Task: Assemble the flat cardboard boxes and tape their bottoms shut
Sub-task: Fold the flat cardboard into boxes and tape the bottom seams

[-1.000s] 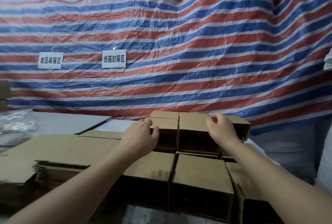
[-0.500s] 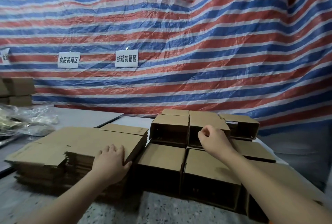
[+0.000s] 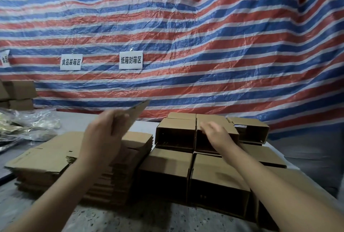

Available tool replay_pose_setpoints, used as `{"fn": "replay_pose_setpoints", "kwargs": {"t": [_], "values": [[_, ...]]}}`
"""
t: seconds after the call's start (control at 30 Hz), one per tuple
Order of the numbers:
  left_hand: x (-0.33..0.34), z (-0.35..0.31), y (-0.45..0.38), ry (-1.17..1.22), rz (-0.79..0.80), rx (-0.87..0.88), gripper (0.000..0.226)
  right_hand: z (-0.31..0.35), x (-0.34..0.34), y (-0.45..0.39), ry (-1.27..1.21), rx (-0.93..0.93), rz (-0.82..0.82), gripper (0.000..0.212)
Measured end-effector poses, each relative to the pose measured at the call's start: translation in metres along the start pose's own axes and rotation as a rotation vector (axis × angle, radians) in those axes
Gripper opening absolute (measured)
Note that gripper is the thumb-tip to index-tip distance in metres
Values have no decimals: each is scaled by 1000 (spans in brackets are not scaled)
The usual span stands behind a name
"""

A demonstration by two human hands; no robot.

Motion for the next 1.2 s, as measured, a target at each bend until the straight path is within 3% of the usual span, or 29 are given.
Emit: {"fn": "replay_pose_setpoints", "kwargs": {"t": [0.07, 0.17, 0.27, 0.37, 0.47, 0.57, 0.8, 1.0, 1.2], "values": [[-16, -6, -16, 150, -47, -124, 11, 15, -6, -5, -190, -5, -13, 41], [-22, -22, -30, 345, -8, -217, 23, 35, -20, -9, -326, 9, -34, 55], [-6, -37, -31, 593, 131, -359, 26, 48, -28, 1, -369, 16, -7, 67], [17, -53, -23, 799, 288, -467, 37, 56, -47, 23, -436, 20, -77, 59], [34, -59, -17, 815, 294, -495, 40, 51, -79, 50, -440, 66, -236, 50], [56, -56, -4, 716, 271, -549, 25, 40, -104, 83, -408, 45, -300, 55], [118, -59, 86, 741, 421, -732, 28, -41, -117, 141, -349, 198, -238, 51], [131, -68, 126, 753, 442, -747, 22, -85, -116, 162, -333, 278, -219, 60], [128, -68, 124, 785, 445, -769, 22, -72, -120, 165, -231, 270, -230, 93]]}}
Point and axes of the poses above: each hand's wrist, its own y-axis away from the middle knuckle, its own x-axis out of the palm, z = x × y, the point moved 7 cm from there along -y, towards the middle knuckle, and after that the axes turned 7 degrees about -y, right-handed, at the moved point
